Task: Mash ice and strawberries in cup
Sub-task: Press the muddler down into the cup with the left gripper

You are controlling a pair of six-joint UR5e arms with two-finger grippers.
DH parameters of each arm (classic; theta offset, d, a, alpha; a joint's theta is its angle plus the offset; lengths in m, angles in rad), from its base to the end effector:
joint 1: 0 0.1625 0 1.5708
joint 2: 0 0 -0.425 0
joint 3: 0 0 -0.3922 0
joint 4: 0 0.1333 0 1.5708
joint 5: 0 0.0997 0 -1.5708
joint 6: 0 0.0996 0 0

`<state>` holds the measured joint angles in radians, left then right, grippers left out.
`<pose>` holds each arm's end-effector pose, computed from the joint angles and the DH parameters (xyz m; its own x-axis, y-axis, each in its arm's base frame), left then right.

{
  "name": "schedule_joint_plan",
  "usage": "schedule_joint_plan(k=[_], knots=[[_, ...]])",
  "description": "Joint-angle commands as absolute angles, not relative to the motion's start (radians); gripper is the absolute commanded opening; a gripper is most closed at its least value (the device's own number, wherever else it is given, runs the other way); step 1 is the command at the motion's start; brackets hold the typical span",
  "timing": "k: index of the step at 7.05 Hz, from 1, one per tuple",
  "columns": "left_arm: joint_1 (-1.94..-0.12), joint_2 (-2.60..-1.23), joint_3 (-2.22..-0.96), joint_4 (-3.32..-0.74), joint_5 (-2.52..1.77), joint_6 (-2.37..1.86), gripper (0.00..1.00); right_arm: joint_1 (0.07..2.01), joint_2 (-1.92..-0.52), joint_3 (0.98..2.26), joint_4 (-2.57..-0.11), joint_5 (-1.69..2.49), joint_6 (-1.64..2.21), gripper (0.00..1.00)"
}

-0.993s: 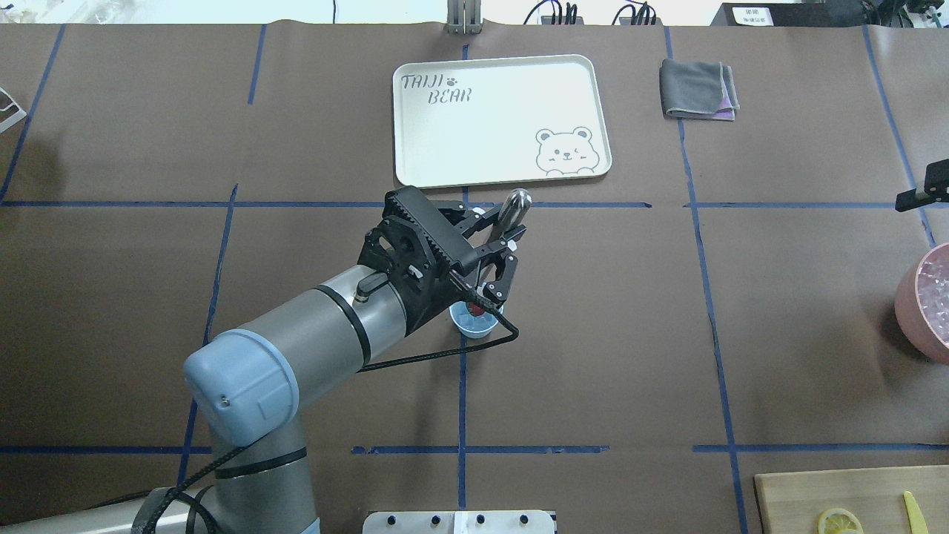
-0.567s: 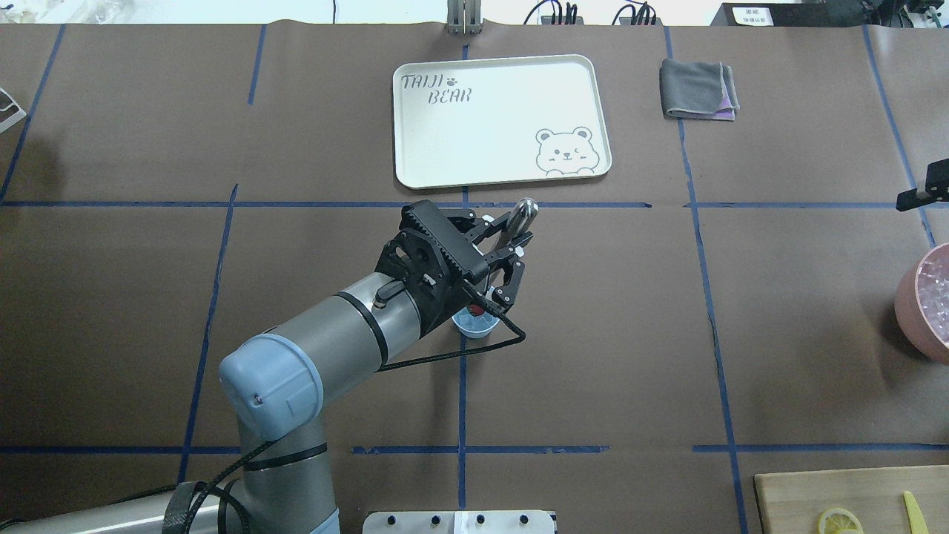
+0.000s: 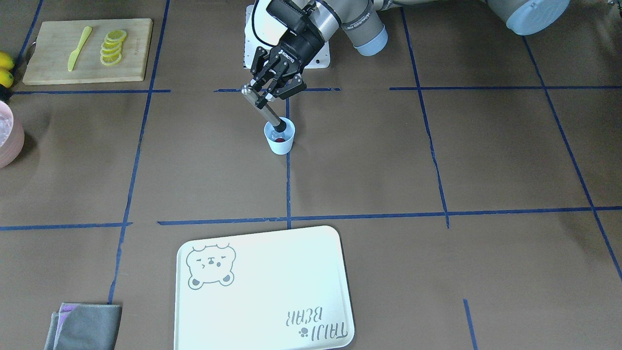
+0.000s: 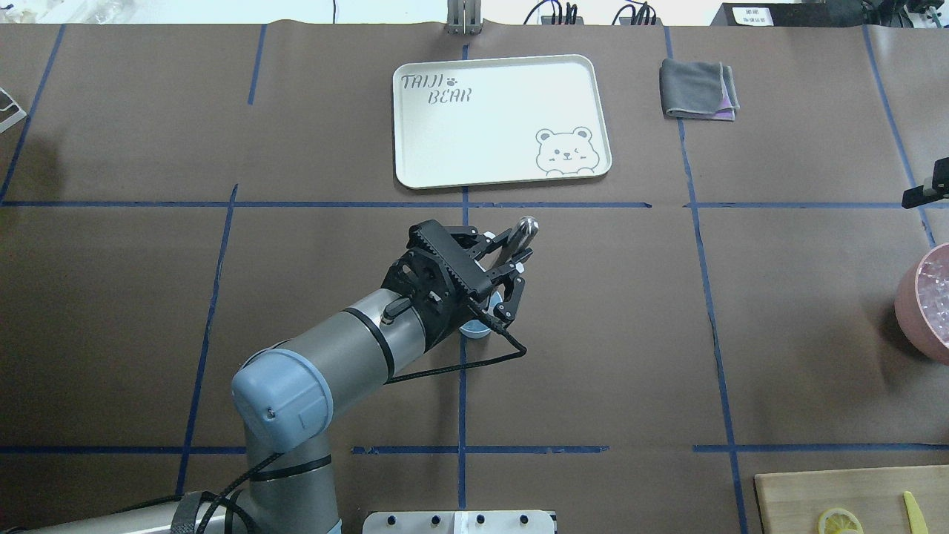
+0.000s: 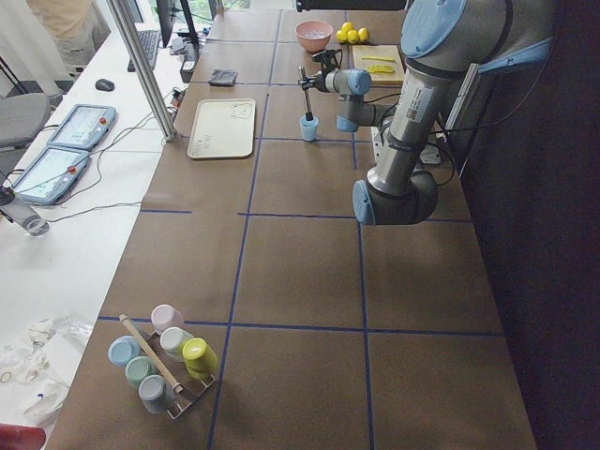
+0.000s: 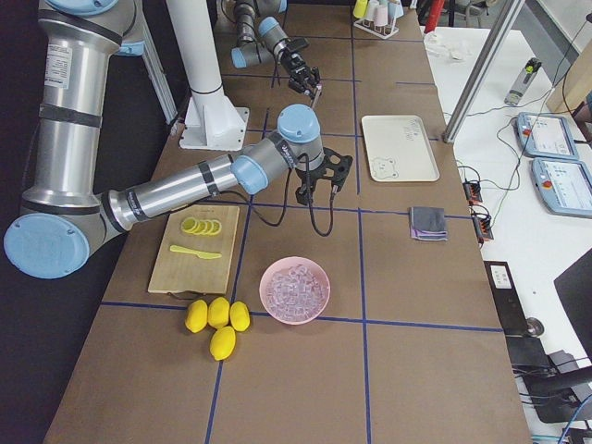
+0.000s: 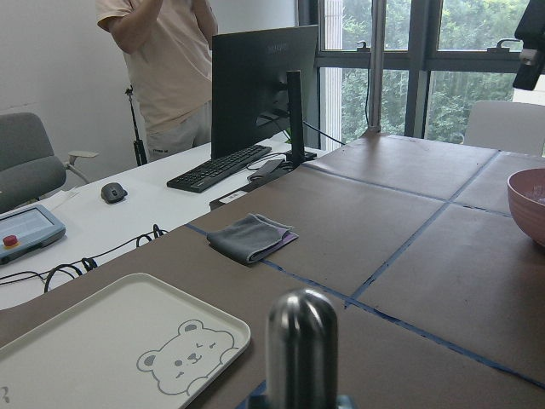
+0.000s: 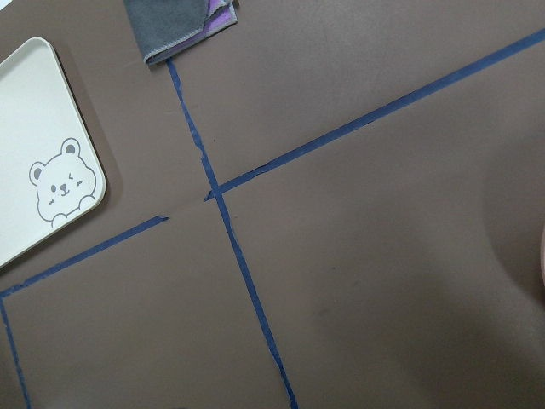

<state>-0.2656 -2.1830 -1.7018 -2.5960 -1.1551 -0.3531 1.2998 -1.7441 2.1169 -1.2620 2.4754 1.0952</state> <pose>0.5361 -0.3257 0.1293 0.5183 0.7486 -0.4135 0.3929 0.2210 0.8926 -0.0563 -0.4080 0.4233 0.3967 0.3709 0.8396 -0.3163 0.9139 -0.2543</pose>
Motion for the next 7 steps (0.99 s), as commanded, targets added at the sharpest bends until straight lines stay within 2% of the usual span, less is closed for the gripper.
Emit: schedule_joint_plan(k=[1, 7], knots=[[-0.264, -2.184, -1.678, -2.597, -1.155, -0.353, 0.0, 1.305, -1.744, 2.118, -1.262, 2.476, 1.095, 1.0], [-0.259, -2.172, -1.644, -2.602, -1.157, -0.353, 0.0, 1.305, -1.746, 2.112, -1.262, 2.476, 1.095, 1.0]])
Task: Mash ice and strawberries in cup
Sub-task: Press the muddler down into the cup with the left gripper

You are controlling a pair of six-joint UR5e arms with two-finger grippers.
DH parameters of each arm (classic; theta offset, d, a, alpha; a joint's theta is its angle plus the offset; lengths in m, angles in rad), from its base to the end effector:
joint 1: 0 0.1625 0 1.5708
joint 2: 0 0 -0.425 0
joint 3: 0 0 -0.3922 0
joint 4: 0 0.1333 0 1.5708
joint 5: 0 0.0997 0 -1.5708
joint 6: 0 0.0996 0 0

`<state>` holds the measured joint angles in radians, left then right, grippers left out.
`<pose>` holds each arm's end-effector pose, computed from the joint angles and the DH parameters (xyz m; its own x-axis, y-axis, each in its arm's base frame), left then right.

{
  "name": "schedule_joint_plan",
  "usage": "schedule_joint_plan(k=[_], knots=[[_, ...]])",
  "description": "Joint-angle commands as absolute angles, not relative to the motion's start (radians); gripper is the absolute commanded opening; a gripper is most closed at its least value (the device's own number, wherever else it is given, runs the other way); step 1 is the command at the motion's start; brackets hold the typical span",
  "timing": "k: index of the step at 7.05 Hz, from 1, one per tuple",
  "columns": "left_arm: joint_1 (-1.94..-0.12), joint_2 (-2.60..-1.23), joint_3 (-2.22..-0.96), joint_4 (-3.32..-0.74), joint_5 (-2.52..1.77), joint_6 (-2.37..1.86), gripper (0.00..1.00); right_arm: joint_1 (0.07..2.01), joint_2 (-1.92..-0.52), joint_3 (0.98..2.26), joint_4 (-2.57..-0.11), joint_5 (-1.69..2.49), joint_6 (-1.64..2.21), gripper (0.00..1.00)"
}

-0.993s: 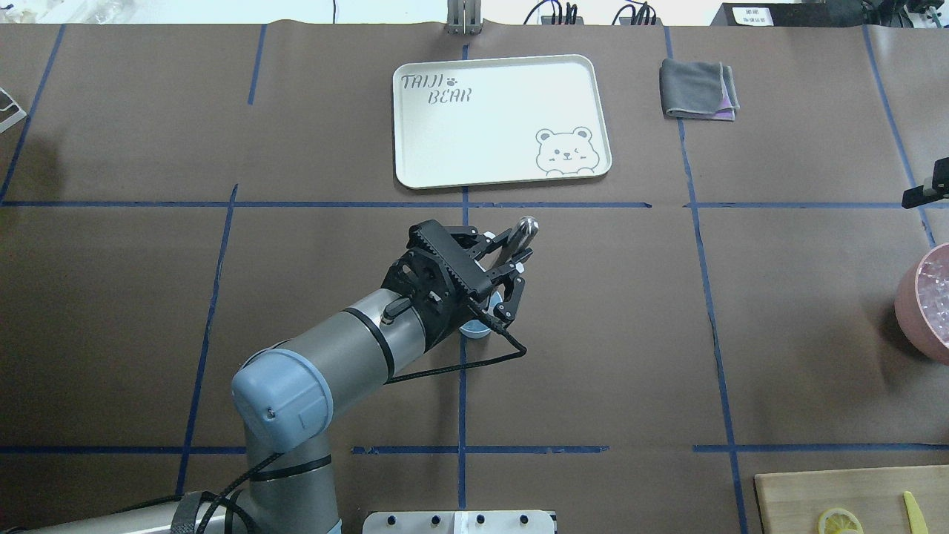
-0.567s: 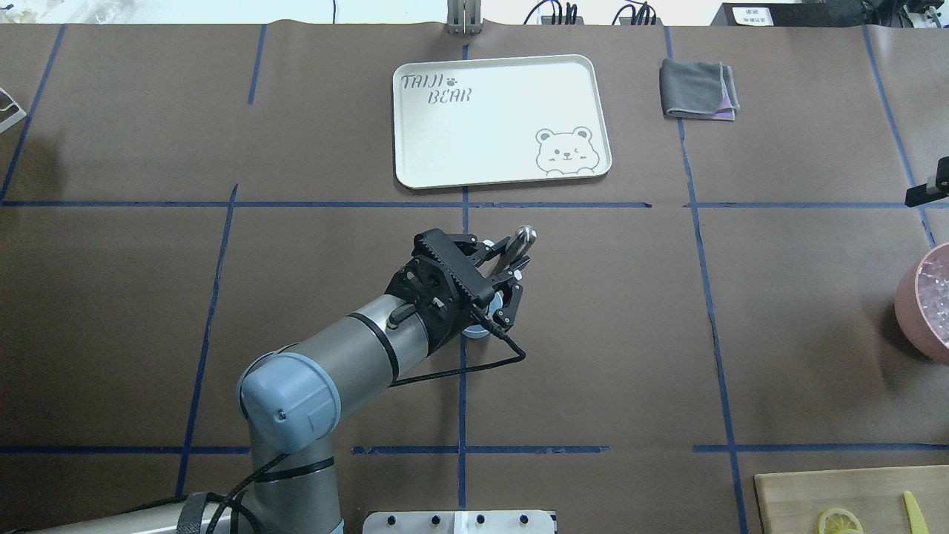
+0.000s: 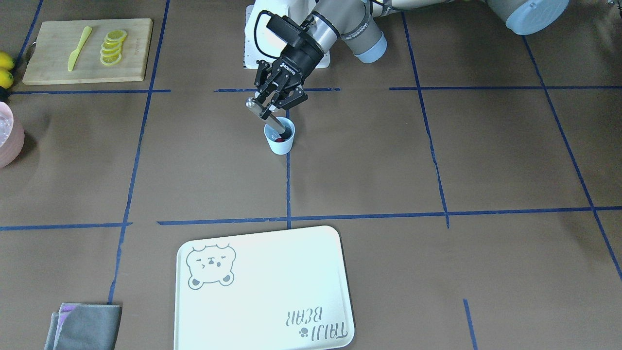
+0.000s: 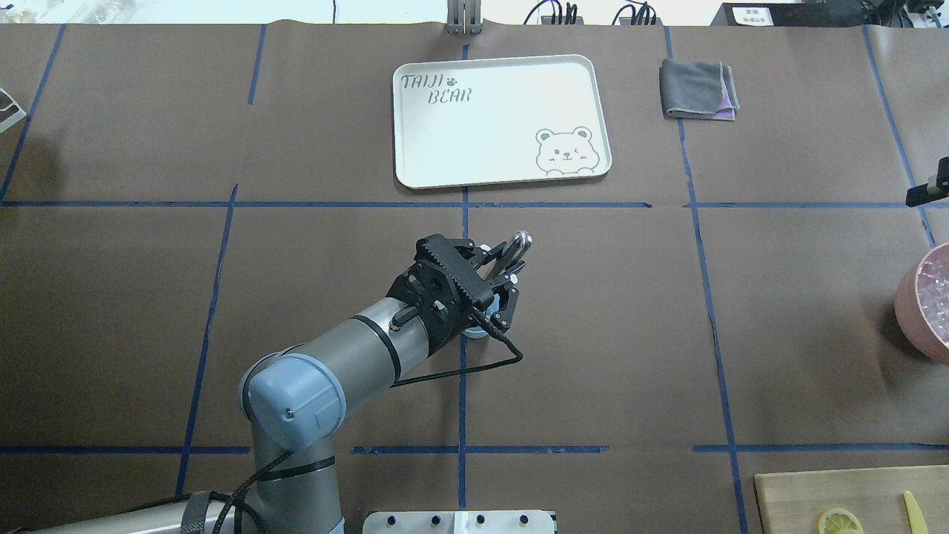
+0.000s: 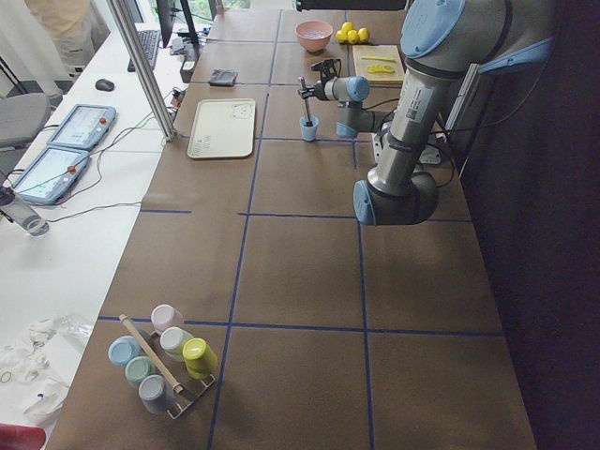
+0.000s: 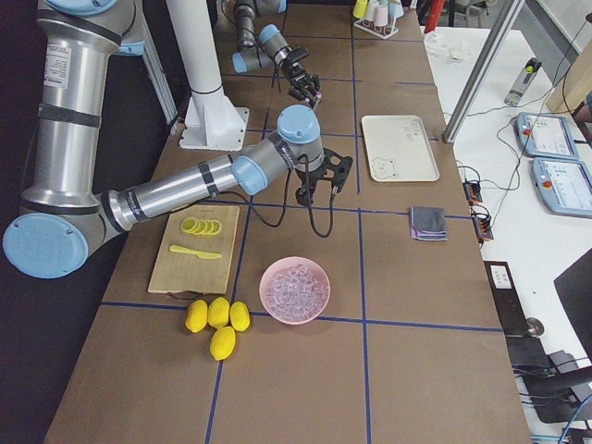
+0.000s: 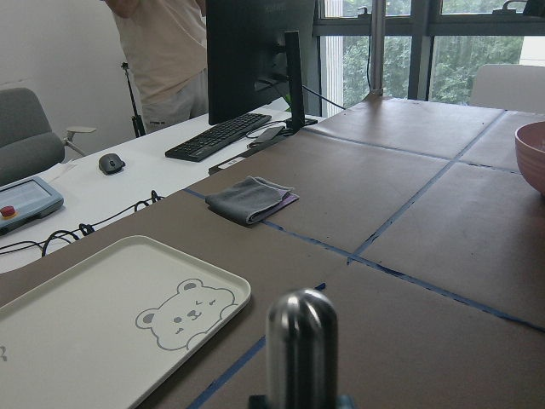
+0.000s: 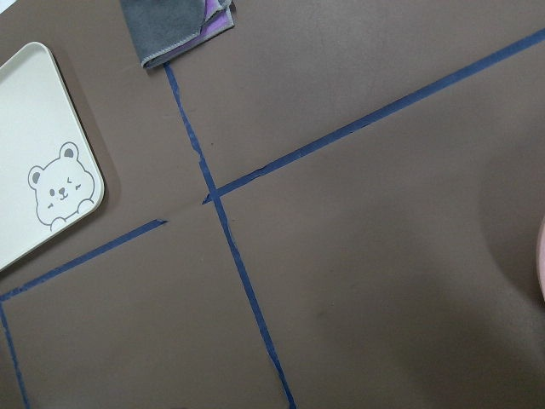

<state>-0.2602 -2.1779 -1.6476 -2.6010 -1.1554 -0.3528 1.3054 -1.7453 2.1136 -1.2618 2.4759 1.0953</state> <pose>0.5568 -0.3278 0.1521 0.5354 0.7460 -0.3961 0.3442 0.2355 0.9089 -0.0541 -0.4085 0.4253 0.3954 0.3767 0.8377 -0.3214 0.9111 -0.2580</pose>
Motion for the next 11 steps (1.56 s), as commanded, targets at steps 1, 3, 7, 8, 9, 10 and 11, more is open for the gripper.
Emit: schedule_joint_plan(k=[1, 3, 7, 8, 9, 10, 11], knots=[[-0.259, -2.171, -1.644, -2.602, -1.155, -0.353, 0.0, 1.305, -1.746, 2.112, -1.262, 2.476, 1.095, 1.0], [-0.259, -2.161, -1.644, -2.602, -1.155, -0.353, 0.0, 1.305, -1.747, 2.112, -1.262, 2.476, 1.095, 1.0], [-0.258, -2.19, -1.687, -2.596, -1.155, -0.351, 0.0, 1.305, -1.75, 2.108, -1.262, 2.476, 1.095, 1.0], [-0.262, -2.194, -1.713, -2.586, -1.155, -0.353, 0.0, 1.305, -1.752, 2.109, -1.262, 2.476, 1.095, 1.0], [-0.267, -2.192, -1.733, -2.582, -1.152, -0.356, 0.0, 1.305, -1.753, 2.109, -1.262, 2.476, 1.095, 1.0], [-0.273, -2.184, -1.768, -2.536, -1.125, -0.359, 0.0, 1.305, -1.755, 2.109, -1.261, 2.476, 1.095, 1.0], [-0.276, -2.178, -1.822, -2.432, -1.053, -0.362, 0.0, 1.305, -1.755, 2.109, -1.262, 2.476, 1.095, 1.0]])
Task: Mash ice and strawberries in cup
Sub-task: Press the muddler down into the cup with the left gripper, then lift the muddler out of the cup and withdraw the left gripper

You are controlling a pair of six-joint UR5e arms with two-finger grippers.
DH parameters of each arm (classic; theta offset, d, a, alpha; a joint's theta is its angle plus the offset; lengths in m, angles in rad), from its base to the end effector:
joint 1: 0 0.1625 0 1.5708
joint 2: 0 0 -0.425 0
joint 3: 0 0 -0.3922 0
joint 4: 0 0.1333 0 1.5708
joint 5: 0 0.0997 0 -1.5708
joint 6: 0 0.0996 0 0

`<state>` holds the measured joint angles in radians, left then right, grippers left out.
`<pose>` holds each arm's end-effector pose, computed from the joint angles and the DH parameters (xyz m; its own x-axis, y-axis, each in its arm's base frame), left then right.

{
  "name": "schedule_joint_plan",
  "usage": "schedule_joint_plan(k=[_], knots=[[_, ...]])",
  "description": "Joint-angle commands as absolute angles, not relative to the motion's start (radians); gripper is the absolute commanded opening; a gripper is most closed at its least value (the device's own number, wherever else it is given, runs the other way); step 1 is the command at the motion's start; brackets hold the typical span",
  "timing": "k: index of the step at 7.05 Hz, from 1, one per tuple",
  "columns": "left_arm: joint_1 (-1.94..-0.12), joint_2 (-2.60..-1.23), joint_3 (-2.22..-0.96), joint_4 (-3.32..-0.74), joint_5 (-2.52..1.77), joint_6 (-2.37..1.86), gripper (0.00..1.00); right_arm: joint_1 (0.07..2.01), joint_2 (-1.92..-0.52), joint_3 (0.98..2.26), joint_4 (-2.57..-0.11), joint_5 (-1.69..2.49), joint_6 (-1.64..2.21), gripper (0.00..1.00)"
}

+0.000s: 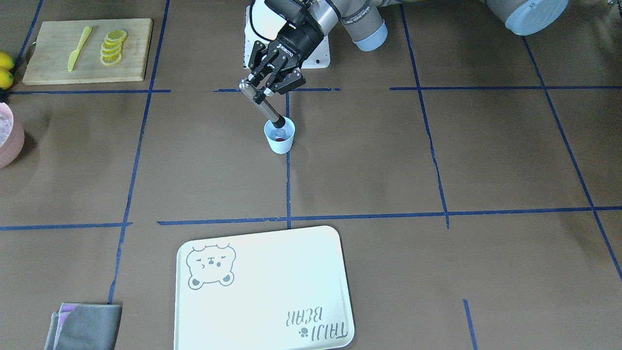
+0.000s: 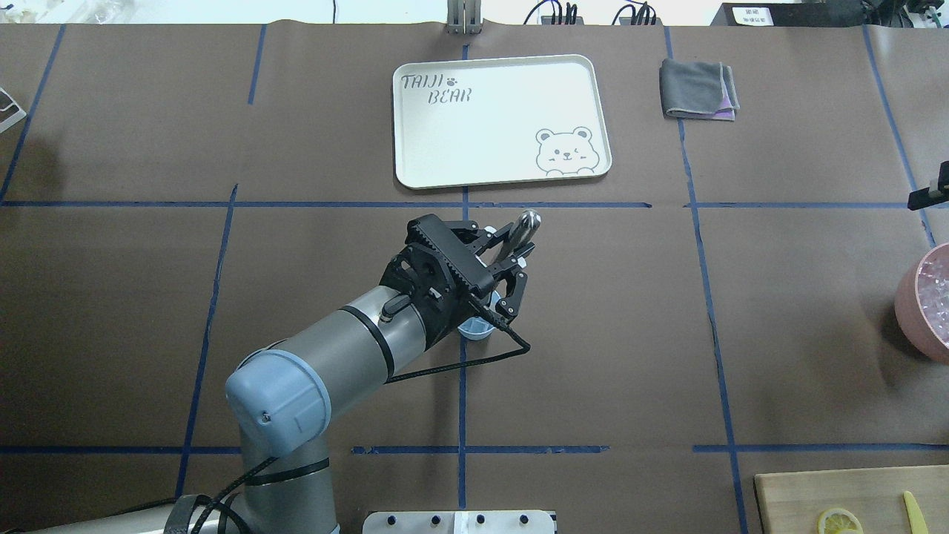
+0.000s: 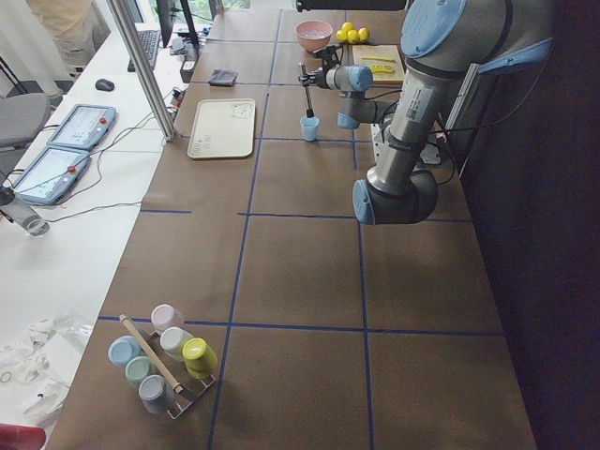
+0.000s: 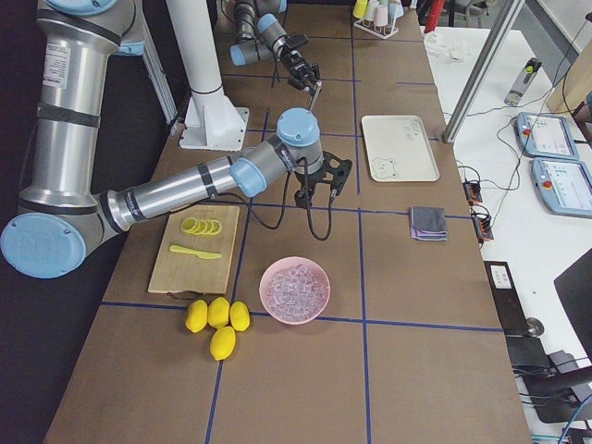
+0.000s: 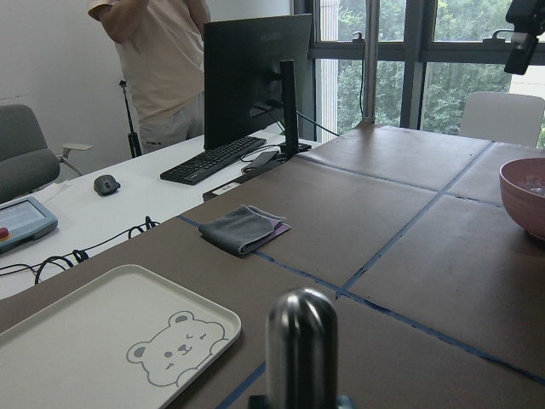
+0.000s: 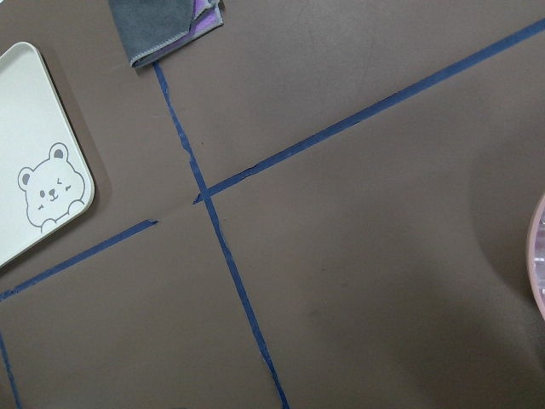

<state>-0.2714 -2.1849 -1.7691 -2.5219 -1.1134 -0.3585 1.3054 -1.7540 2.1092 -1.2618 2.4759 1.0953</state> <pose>0.5144 -0.3272 0.1102 0.5515 0.7186 -0.4236 0.4037 0.2144 0.8894 -0.0536 -0.4069 0.4310 0.3982 0.3872 0.8315 -0.3223 0.9078 -0.2684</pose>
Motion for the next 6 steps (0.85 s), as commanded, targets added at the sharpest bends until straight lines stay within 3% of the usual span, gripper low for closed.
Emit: schedule_joint_plan(k=[1, 6], knots=[[-0.287, -2.174, -1.879, -2.389, -1.022, -0.365, 0.0, 1.305, -1.755, 2.109, -1.261, 2.476, 1.095, 1.0], [-0.472, -1.962, -1.904, -2.203, -1.098, -0.368, 0.0, 1.305, -1.773, 2.1, -1.258, 2.471, 1.095, 1.0]])
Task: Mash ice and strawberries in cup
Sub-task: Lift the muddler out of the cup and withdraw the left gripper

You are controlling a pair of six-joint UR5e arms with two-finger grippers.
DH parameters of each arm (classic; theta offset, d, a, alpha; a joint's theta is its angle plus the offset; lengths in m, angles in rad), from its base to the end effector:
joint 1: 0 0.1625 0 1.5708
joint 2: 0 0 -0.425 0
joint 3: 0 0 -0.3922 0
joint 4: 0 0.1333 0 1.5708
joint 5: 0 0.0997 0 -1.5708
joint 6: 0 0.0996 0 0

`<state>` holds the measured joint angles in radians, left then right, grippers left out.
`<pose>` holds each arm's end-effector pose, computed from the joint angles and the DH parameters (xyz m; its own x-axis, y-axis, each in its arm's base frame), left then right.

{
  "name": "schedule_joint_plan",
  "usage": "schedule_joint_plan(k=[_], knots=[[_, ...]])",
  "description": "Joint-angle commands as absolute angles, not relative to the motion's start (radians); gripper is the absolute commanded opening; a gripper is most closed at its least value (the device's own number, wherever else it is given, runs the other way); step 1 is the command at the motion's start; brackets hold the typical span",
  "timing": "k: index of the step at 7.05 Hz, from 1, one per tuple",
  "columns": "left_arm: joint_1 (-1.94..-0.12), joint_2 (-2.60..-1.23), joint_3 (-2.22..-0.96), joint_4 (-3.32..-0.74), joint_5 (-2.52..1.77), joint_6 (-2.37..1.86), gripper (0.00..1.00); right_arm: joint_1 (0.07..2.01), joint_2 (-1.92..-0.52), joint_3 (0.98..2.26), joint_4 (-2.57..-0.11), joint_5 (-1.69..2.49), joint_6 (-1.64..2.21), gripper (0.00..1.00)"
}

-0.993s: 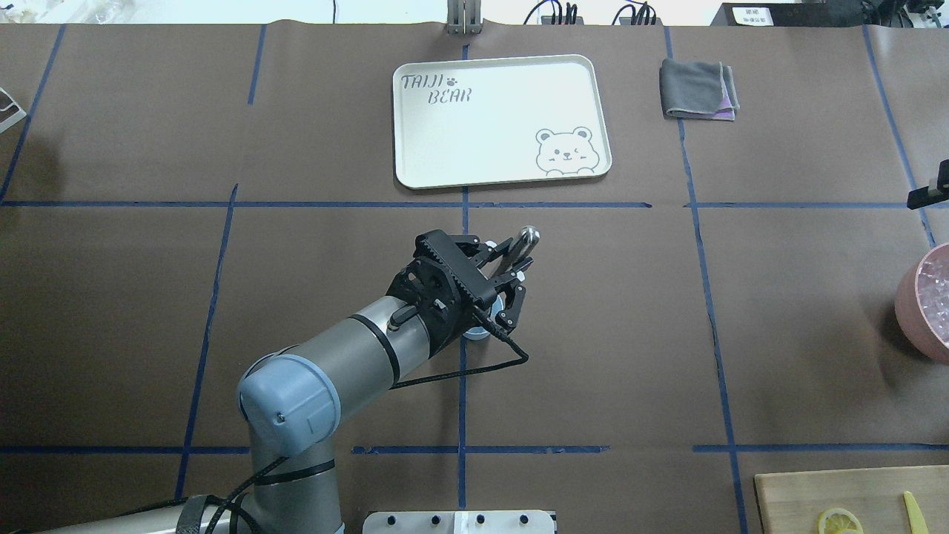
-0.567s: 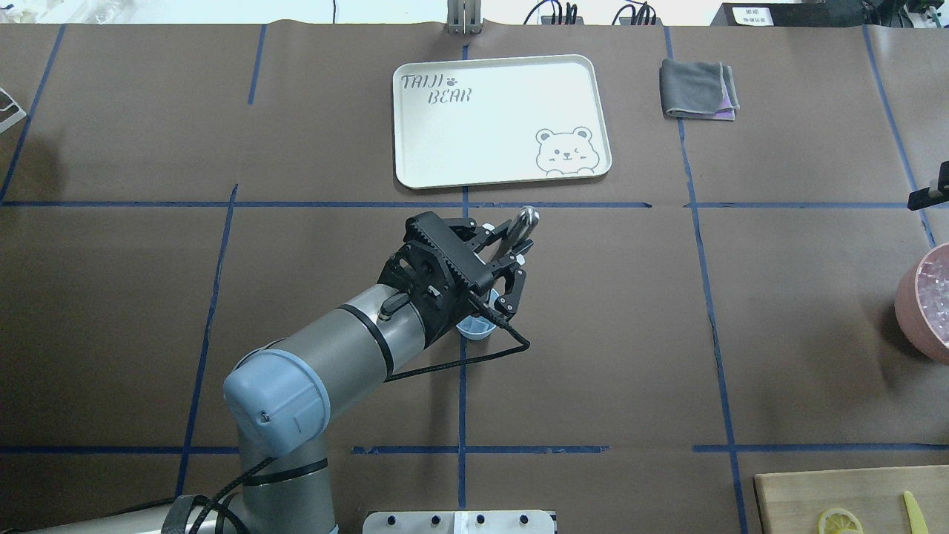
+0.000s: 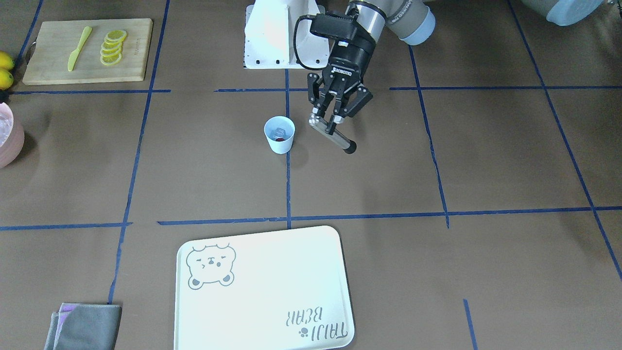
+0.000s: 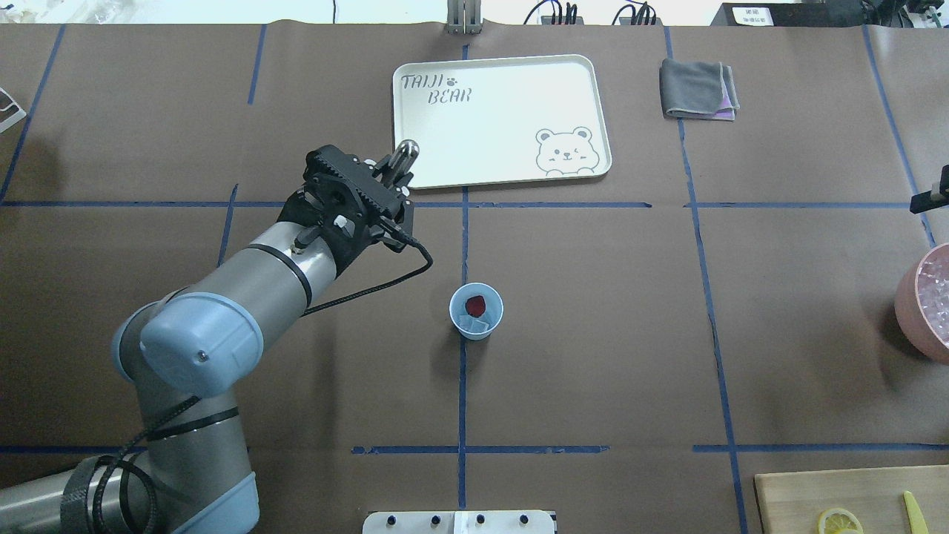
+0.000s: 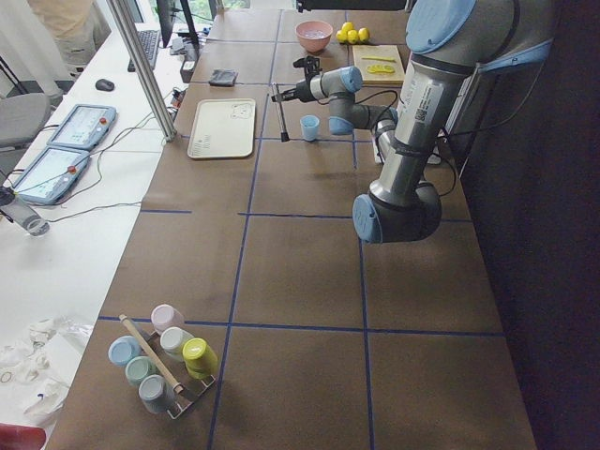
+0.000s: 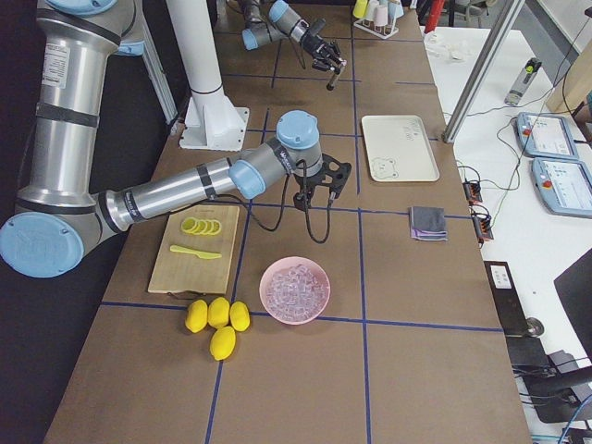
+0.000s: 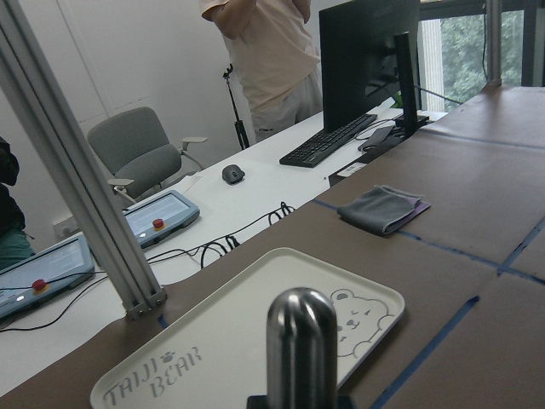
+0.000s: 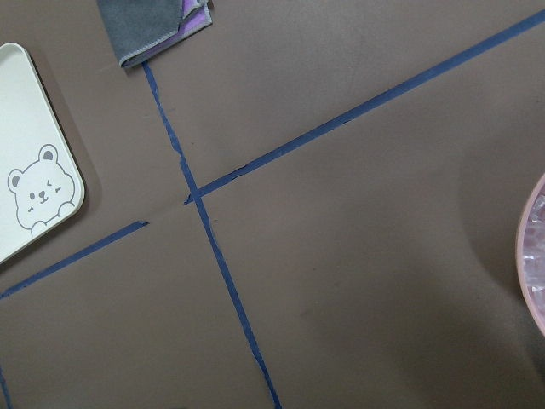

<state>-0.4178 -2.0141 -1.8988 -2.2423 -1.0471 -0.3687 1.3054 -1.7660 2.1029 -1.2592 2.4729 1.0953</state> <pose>0.4392 -0.3953 0.1852 0.7927 0.5319 -0.2979 0.1812 0.2610 0.9482 -0.0529 -0.4048 0.4388 0.4028 0.4000 0.8233 -0.3257 0.9032 -0.2795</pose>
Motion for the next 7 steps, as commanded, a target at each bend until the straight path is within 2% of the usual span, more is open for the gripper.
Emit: schedule_joint_plan(k=[1, 4, 7], knots=[[-0.571, -1.959, -1.904, -2.147, -1.227, -0.368, 0.0, 1.305, -1.77, 2.089, -1.256, 2.47, 1.091, 1.0], [-0.832, -1.863, -1.928, -1.878, -1.571, -0.37, 0.0, 1.305, -1.77, 2.089, -1.256, 2.468, 1.089, 1.0], [-0.973, -1.689, -1.911, -1.847, -1.824, -0.373, 0.0, 1.305, -1.772, 2.088, -1.256, 2.464, 1.089, 1.0]])
